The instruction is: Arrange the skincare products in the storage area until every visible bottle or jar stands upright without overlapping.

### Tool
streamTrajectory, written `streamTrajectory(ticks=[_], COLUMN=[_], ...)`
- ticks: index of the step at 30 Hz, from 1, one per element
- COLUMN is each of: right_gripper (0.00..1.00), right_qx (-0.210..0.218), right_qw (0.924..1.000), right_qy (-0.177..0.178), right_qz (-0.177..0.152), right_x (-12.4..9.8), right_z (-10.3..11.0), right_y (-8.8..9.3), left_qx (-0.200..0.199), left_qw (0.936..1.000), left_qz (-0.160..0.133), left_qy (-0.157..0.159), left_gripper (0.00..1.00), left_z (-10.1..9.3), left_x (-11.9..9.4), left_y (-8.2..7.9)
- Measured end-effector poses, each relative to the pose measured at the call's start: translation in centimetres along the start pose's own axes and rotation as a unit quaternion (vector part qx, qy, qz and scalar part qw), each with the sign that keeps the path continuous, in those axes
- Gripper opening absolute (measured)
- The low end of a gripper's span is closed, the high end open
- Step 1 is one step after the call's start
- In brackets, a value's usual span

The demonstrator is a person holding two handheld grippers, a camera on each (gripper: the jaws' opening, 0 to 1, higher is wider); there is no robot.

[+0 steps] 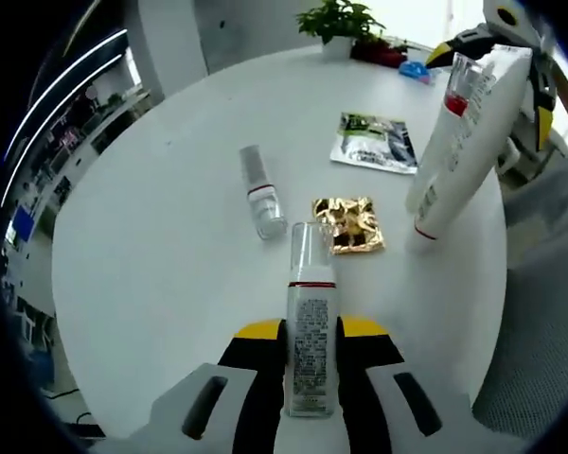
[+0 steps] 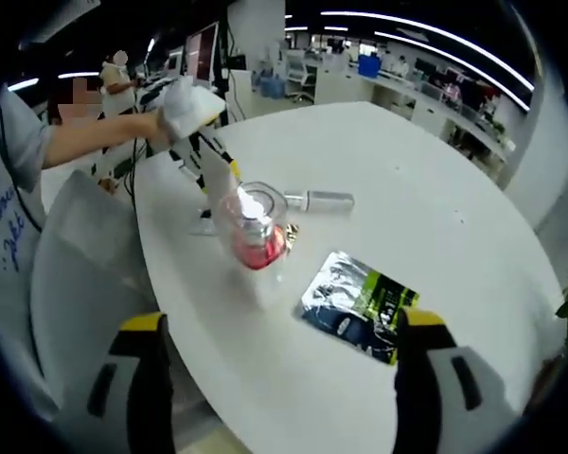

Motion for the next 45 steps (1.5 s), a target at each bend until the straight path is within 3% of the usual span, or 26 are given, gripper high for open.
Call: streamTrajectory(ticks=[9,18,27,34,40,45], right_gripper=[0.99,0.91,0.81,0.67,0.55,0.52], right_qx=[0.014,0.056,0.075,0.094,0.118,0.142], right_qw=[0.9998,0.9971,0.9949,0.9917,0.9874,0.9825], right_qy=[-0.004,-0.010,-0.019,-0.032,-0.065,-0.076], right_qz=[-0.012,-0.050,-0.065,-0.081,-0.084,-0.093], right_x=[0.0,-0.2,-0.4,-0.3,0.3,0.9], right_z=[0.9,1.7,2.2,2.9,4.7,5.7], right_y=[0.0,-0.4,-0.3,-0.1,0.4,0.8], left_qx=[-0.010,-0.024,-0.037,-0.042,-0.048,-0.052], left_qw=[0.9996,0.9986,0.9973,0.9966,0.9957,0.9954], left_qz=[-0.028,-0.047,-0.064,-0.070,-0.076,-0.077], left_qy=[-0.003,-0.001,0.007,0.014,0.019,0.026], left_gripper=[0.16,0.16,0.16,0.16,0.16,0.16], left_z=[-1.1,-2.4,-4.2,-5.6,-6.7,-7.7], left_x=[-1.4,-2.9,-3.7,-4.1,-4.2,-4.2], left_y=[-0.4,-0.4,-0.5,-0.4,-0.2,0.1])
Point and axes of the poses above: the point that each gripper's makers call its tool centre point, and the gripper's own axes: x roughly forward along the fingers, z roughly to its left, y roughly out of its underside, the point moved 2 cm from there along -x, roughly backward along the fingers, and after that the axes turned 3 degrees about -z, right-handed, at the moved point
